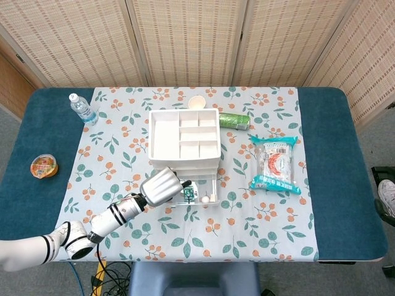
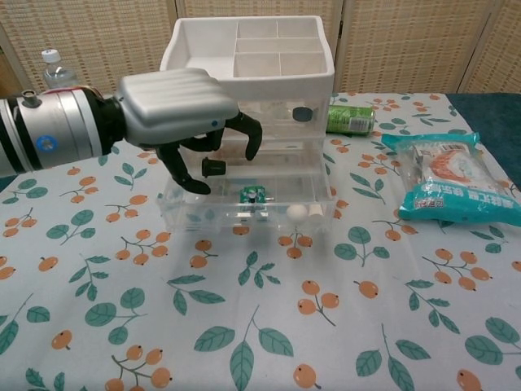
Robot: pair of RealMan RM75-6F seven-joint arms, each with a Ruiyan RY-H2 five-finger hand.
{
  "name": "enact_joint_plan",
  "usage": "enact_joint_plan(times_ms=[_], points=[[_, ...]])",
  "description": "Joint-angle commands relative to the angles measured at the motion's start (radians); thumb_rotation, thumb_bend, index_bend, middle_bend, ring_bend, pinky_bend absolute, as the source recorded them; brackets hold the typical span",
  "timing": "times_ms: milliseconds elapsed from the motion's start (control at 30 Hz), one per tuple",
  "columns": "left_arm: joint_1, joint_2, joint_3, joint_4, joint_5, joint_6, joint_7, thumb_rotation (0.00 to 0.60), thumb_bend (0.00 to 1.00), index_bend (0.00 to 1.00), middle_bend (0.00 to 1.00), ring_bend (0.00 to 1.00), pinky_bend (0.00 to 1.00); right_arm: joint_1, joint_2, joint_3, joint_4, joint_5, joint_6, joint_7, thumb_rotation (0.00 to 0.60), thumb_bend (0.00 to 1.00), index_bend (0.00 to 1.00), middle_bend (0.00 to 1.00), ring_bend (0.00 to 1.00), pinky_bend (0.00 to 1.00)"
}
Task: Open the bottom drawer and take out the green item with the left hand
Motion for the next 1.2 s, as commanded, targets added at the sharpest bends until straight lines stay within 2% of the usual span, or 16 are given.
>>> enact_joint_plan(times_ms=[33,200,500,867,1200], points=[[-0.014,-0.009,0.019,0.026,0.036,0.004,0.016,0.6,0.15,0.39,1.0,1.0,1.0,0.001,-0.001,0.0,0.0,0.001,-0.002,0.0,0.6,0.36,0.13,0.23,0.22,0.25],[-0.033,-0.027,0.038,0.064,0.079,0.01,0.024,0.6,0.15,0.38,1.0,1.0,1.0,0.001,-0.001,-0.001,0.0,0.003,-0.005,-0.003,0.6,0.36,0.13,0.23,0.22,0.25],[-0.066,-0.067,0.042,0.118,0.105,0.007,0.041,0.6,0.15,0.37,1.0,1.0,1.0,0.0,0.001,0.001,0.002,0.008,-0.006,-0.001,0.6,0.36,0.13,0.23,0.22,0.25],[-0.099,-0.093,0.038,0.137,0.072,-0.058,0.099,0.6,0.15,0.34,1.0,1.0,1.0,0.001,-0.001,0.001,0.01,0.013,-0.014,0.005,0.6,0.36,0.13,0.23,0.22,0.25],[-0.11,-0.083,0.048,0.122,0.052,-0.088,0.132,0.6,0.15,0.35,1.0,1.0,1.0,0.005,-0.003,0.001,0.017,0.017,-0.025,0.011,0.6,0.36,0.13,0.23,0.22,0.25]])
